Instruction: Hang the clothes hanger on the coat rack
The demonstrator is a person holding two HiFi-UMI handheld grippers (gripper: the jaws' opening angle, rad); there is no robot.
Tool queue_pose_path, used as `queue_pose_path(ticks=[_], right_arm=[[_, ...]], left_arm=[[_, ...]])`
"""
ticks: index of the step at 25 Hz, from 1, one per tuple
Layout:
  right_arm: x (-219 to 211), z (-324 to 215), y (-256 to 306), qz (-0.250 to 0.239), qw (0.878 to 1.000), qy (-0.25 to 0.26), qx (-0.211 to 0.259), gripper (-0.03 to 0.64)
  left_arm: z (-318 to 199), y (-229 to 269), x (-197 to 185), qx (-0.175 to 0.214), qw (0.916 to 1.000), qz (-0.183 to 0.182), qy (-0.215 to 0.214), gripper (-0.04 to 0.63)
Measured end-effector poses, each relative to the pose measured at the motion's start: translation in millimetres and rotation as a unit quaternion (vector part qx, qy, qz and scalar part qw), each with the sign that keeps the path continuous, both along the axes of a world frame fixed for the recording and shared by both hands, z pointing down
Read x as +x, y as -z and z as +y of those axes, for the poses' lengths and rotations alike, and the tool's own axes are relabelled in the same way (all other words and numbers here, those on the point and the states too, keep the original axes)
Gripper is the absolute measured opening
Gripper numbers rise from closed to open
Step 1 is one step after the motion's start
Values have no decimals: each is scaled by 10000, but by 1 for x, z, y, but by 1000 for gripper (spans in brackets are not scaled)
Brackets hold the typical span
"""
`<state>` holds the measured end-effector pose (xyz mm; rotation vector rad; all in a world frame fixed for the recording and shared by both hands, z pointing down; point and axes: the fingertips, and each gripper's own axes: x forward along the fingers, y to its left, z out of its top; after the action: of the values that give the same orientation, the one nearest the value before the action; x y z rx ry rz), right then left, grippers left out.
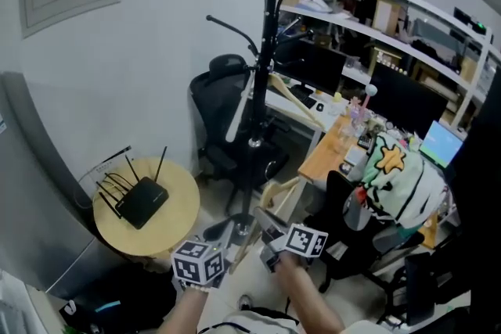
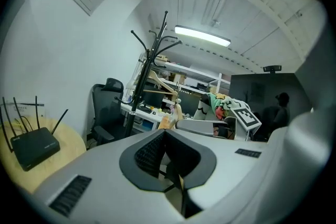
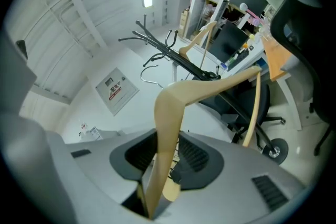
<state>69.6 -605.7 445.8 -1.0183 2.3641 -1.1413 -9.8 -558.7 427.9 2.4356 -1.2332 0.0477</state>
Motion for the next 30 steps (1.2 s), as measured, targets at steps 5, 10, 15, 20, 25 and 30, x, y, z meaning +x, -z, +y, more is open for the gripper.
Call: queue_pose_path(ticks=[5,10,15,20,25,30], right_arm=[[22,-44,26,164,9992,-160,332,137],[10,-54,85,170,9950,208,958,137],[-7,-44,139,-101,9907,402,1294,138],[-23,-38,196,-358,9815,456,1826,138],[-23,-60,249,-29,9715,54,2370,138],[-20,-85,277,183,9661,-249,2563,138]], left_arm=[[-46,1,7,24,9999,41,164,-12],[-80,5,-13,9,9988,-35,486,-12],[-103,22,-28,137,9981,-125,580,-12],[-114,34,-34,264,9985,-49,483,-12],[-124,59,-37,475,9986,-74,231,-12],[-142,94,-38,812,9966,-104,33,-12]])
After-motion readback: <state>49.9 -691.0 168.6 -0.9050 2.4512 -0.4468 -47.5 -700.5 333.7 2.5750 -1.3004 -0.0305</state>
